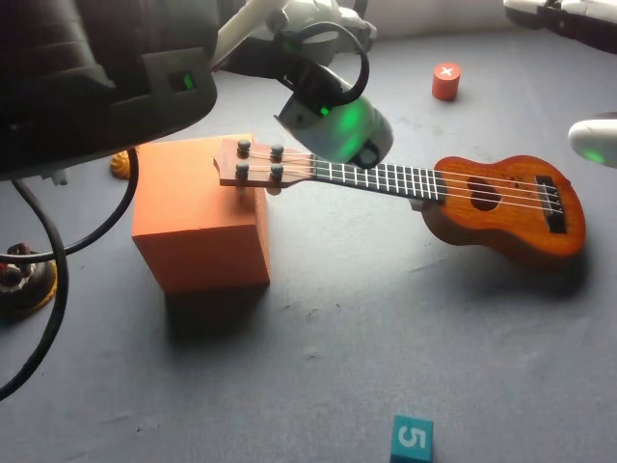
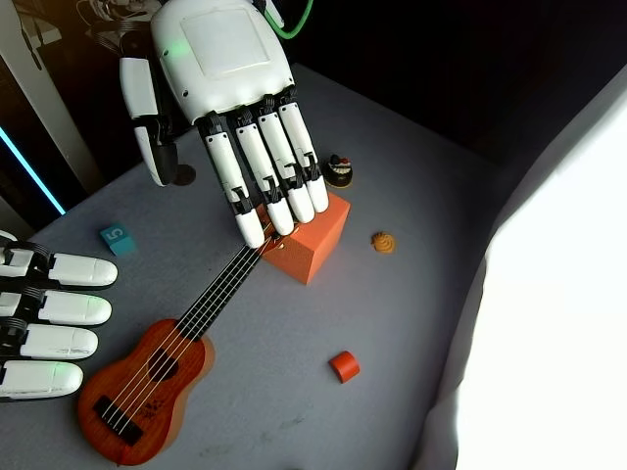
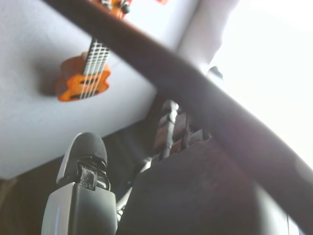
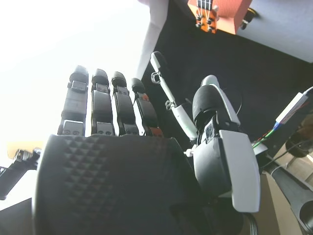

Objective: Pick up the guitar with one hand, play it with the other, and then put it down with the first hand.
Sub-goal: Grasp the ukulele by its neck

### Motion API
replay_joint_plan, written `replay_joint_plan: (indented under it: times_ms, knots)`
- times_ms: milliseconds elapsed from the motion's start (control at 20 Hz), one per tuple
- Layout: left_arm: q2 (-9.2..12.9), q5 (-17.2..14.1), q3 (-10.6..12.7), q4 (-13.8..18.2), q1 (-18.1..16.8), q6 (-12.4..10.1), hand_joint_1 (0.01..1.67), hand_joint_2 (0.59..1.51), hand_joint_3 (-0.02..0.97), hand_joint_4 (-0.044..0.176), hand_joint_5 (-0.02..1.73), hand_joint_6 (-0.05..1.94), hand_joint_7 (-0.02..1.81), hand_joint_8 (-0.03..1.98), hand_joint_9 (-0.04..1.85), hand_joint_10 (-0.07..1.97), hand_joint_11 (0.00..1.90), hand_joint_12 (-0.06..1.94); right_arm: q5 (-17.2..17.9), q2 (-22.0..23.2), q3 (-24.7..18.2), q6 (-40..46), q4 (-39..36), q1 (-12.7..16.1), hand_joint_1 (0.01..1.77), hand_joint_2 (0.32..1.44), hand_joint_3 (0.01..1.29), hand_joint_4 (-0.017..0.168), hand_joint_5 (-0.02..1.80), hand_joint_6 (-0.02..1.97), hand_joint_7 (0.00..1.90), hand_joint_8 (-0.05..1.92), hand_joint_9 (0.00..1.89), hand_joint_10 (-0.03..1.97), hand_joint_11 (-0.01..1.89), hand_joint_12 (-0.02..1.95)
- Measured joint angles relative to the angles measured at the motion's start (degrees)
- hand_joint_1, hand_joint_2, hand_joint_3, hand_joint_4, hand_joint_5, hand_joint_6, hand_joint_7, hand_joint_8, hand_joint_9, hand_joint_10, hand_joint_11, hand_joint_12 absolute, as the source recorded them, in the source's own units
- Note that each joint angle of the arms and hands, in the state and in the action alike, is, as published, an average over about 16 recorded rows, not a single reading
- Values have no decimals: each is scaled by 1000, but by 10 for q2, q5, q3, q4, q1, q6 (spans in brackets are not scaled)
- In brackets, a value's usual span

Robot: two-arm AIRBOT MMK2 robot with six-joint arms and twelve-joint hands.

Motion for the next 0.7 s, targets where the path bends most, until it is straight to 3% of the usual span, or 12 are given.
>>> replay_joint_plan:
  times_ms: [100, 200, 700]
  knots:
    - [-12, -4, 6, 3, 3, -4, 288, 1262, 17, 64, 56, 58, 62, 71, 41, 89, 30, 318, 3, -1, 0, 0, 0, 0, 194, 1315, 65, 3, 33, 119, 82, 122, 48, 213, 29, 99]
    - [-26, -7, 14, 9, 7, -17, 330, 1254, 8, 63, 43, 0, 44, 1, 26, 8, 17, 261, 7, -2, 1, -1, -1, -1, 187, 1323, 43, 3, 21, 43, 59, 30, 28, 106, 17, 9]
    - [-114, -6, 69, 102, 67, -120, 754, 1140, -3, 58, 31, 3, 27, -12, 24, 11, 16, 115, 21, -5, 5, -12, -2, -3, 177, 1335, 30, 4, 22, 35, 51, 28, 27, 70, 22, -2]
